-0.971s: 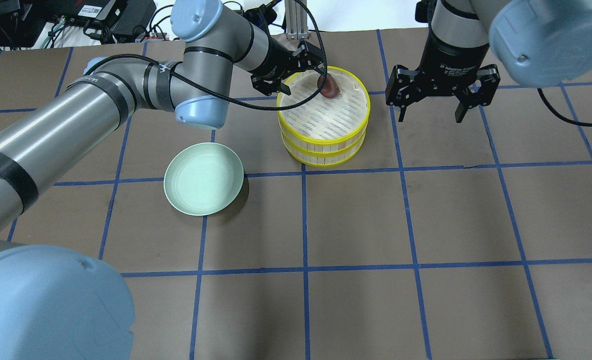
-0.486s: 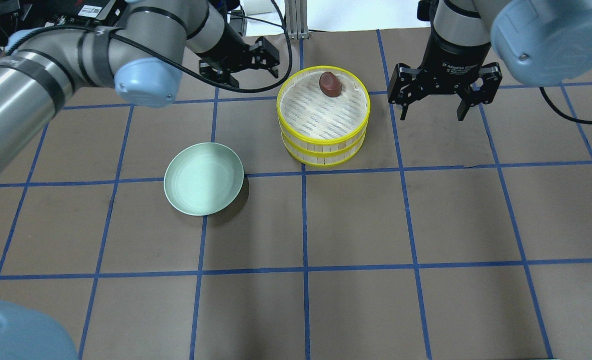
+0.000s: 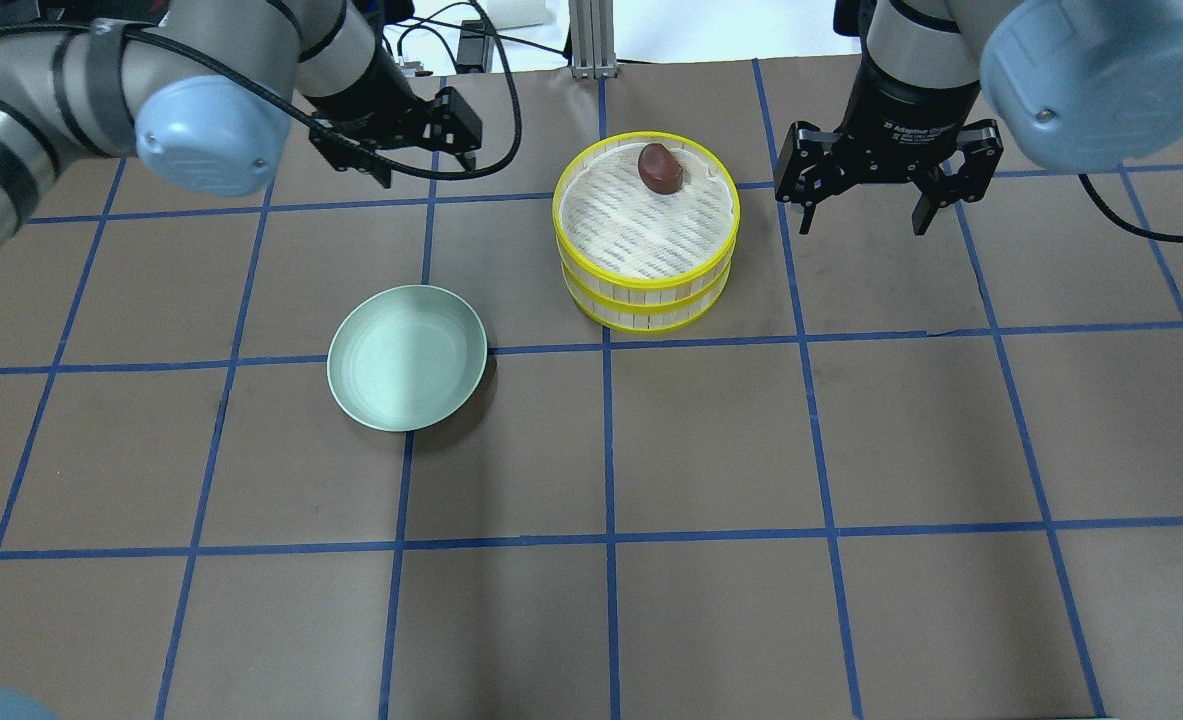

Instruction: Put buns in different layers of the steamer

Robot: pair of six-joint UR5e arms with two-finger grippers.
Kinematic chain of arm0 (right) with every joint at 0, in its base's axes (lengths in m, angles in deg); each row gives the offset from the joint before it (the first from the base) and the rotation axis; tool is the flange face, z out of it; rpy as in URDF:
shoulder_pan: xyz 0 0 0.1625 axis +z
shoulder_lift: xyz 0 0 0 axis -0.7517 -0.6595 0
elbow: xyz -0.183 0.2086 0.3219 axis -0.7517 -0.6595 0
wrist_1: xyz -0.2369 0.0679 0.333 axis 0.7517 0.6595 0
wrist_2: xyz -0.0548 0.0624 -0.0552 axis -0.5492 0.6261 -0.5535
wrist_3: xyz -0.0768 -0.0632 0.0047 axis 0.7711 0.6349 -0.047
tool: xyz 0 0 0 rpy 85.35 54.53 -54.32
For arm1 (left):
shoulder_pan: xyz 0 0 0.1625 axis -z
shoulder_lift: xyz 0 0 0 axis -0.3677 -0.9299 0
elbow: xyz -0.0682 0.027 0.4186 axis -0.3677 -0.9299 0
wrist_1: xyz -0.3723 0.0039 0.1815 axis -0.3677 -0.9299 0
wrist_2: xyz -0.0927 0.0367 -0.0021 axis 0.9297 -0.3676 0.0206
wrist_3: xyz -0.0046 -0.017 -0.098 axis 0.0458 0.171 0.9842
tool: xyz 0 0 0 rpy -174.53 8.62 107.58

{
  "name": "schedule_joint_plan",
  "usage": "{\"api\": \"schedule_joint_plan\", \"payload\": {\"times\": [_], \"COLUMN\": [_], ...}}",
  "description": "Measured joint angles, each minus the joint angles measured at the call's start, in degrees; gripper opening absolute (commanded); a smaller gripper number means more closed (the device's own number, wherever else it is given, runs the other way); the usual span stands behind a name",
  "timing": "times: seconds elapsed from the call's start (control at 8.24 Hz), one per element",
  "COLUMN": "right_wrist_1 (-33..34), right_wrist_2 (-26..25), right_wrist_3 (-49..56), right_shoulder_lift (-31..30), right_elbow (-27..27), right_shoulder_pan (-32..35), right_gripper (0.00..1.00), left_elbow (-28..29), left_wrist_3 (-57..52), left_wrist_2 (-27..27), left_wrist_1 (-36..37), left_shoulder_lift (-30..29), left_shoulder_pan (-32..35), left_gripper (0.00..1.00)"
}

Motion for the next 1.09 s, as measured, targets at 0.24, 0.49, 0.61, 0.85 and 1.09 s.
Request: {"api": "schedule_joint_plan", "payload": {"times": [0.24,0.49,0.61,0.85,1.09], "right_wrist_1": [0.2,0.7,1.1,1.4,1.5], "right_wrist_2": [0.0,0.0,0.0,0.1,0.1], "right_wrist_3": [0.1,0.0,-0.1,-0.2,0.0], "right_shoulder_lift": [0.0,0.0,0.0,-0.1,-0.1], "right_elbow": [0.0,0.0,0.0,0.0,0.0], "right_shoulder_pan": [0.0,0.0,0.0,0.0,0.0], "right_gripper": [1.0,1.0,1.0,1.0,1.0], "left_elbow": [-1.2,-4.4,-5.7,-6.7,-6.9], "left_wrist_3": [-2.7,-3.2,-3.1,-3.0,-3.0], "left_wrist_2": [-3.5,-3.9,-3.9,-3.9,-4.0], "left_wrist_1": [-6.9,-9.8,-10.0,-10.0,-10.0], "left_shoulder_lift": [4.1,7.8,9.1,10.1,10.5], "left_shoulder_pan": [-1.5,-1.8,-1.8,-1.8,-1.8], "left_gripper": [1.0,1.0,1.0,1.0,1.0]}}
